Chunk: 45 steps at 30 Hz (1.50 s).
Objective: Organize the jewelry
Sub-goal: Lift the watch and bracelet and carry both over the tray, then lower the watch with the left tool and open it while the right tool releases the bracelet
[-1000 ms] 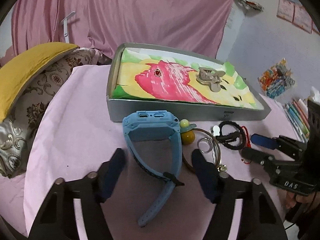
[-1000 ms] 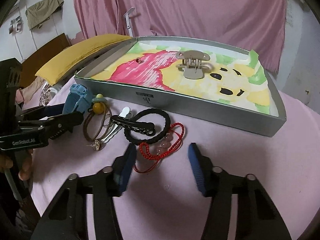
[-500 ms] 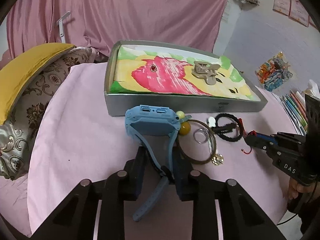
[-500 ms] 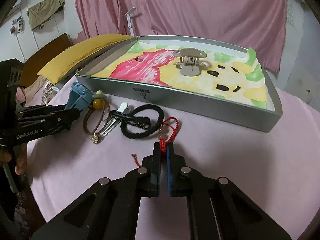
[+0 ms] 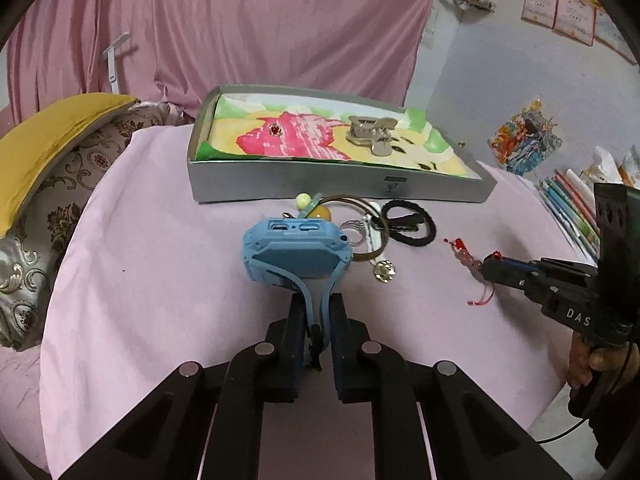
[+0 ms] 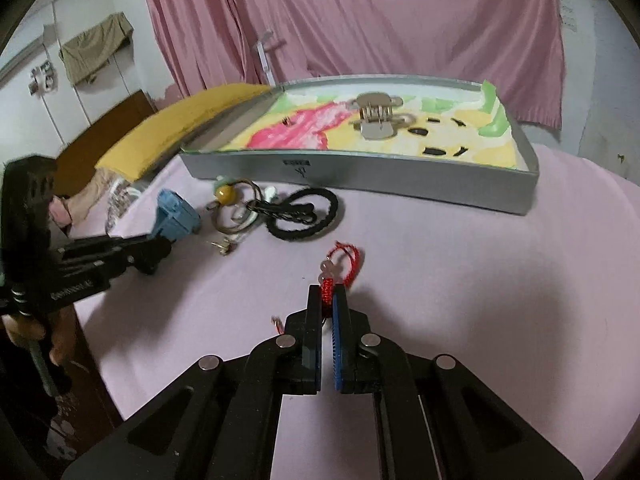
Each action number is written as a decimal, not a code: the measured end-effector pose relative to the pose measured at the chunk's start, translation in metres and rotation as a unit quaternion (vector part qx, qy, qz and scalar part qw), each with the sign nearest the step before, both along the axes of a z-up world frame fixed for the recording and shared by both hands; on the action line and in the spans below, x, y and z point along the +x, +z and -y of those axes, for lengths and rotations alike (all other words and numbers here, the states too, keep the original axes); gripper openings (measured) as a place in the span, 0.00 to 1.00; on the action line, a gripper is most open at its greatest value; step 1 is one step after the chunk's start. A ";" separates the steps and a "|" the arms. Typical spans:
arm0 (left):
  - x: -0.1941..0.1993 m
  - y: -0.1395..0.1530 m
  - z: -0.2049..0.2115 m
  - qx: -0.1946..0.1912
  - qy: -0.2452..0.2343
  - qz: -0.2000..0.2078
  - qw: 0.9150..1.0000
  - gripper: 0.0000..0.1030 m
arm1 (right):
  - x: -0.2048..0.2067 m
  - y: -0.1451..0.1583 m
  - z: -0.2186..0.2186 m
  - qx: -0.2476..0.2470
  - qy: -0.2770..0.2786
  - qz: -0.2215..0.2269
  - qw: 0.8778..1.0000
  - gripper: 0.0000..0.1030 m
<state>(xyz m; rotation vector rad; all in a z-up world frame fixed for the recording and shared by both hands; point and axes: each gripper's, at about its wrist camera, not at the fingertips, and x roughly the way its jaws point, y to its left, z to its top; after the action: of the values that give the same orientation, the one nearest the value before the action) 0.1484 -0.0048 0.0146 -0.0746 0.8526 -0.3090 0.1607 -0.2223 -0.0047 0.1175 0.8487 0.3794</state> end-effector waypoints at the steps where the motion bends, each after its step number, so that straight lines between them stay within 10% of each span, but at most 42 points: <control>1: -0.003 0.001 0.001 -0.002 -0.001 0.007 1.000 0.10 | -0.002 0.002 0.001 -0.002 0.000 0.003 1.000 0.04; 16: -0.013 0.050 0.015 -0.005 0.002 0.135 0.991 0.10 | -0.019 0.055 -0.009 -0.006 0.005 0.150 0.989 0.04; 30: 0.065 0.097 0.032 -0.025 0.043 0.271 0.961 0.10 | 0.034 0.106 -0.014 -0.048 -0.066 0.324 0.942 0.04; 45: 0.148 0.062 0.042 -0.030 0.067 0.198 0.977 0.10 | 0.113 0.085 -0.017 -0.079 -0.110 0.292 0.947 0.04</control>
<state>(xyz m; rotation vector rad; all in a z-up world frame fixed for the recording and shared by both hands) 0.2966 -0.0470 0.0762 -0.1208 0.4401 -0.2129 0.2740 -0.2050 0.0805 -0.0514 0.2720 0.1185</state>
